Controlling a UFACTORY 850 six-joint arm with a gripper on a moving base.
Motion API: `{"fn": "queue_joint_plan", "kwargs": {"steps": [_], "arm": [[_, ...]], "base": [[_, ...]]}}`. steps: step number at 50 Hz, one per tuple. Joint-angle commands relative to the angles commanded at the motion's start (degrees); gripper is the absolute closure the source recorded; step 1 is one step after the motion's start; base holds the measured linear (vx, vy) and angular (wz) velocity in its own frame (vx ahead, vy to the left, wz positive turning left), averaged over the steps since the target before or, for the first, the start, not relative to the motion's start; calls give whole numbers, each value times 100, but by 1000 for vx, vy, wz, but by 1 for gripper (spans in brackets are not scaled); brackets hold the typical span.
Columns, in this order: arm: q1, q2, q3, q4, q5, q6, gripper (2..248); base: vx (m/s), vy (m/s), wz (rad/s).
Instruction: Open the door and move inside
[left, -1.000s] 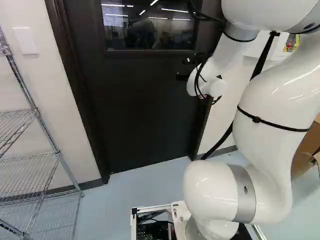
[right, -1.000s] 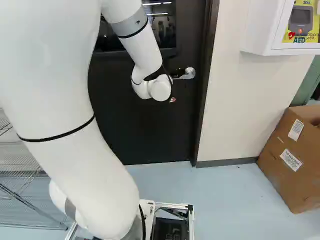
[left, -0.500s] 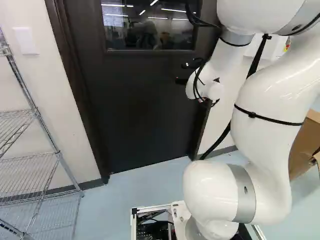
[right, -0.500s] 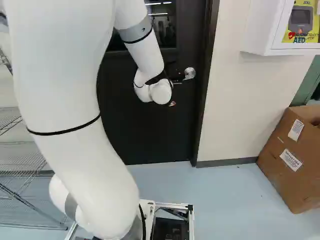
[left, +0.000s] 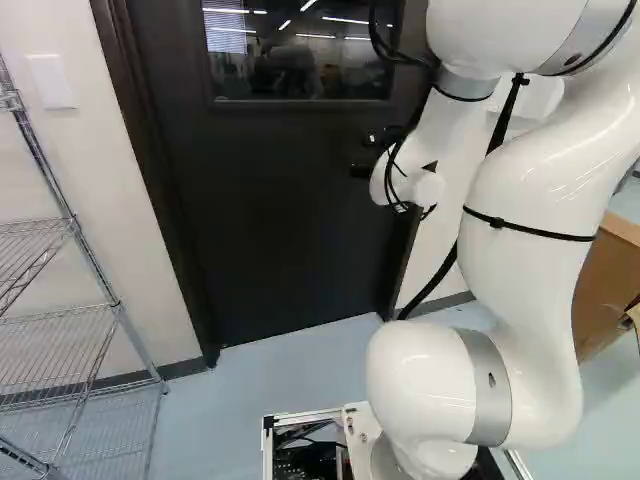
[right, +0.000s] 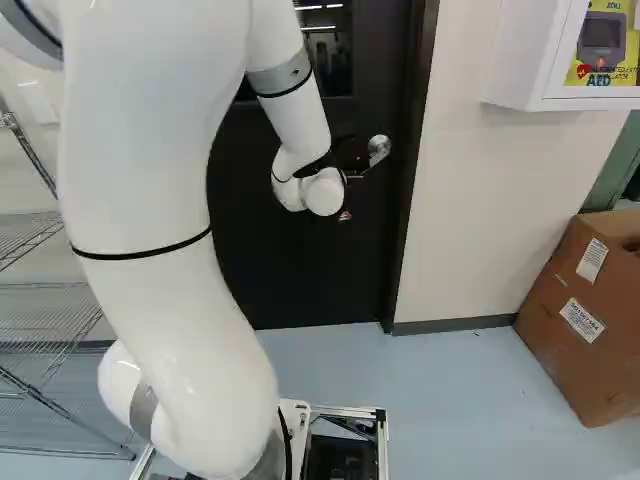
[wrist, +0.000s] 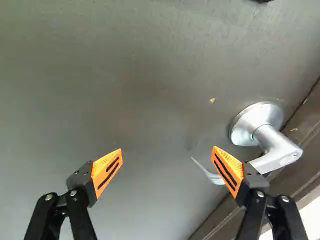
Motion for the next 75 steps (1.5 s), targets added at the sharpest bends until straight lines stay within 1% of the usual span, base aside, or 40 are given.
{"fn": "queue_joint_plan", "kwargs": {"steps": [22, 53, 64, 75], "arm": [[-16, -178, 111, 0, 0, 0, 3], [-18, -567, 93, 0, 0, 0, 3], [-20, -584, 101, 0, 0, 0, 3], [-50, -495, 187, 0, 0, 0, 3]], "base": [[0, 0, 0], [0, 0, 0], [0, 0, 0], [0, 0, 0]]}}
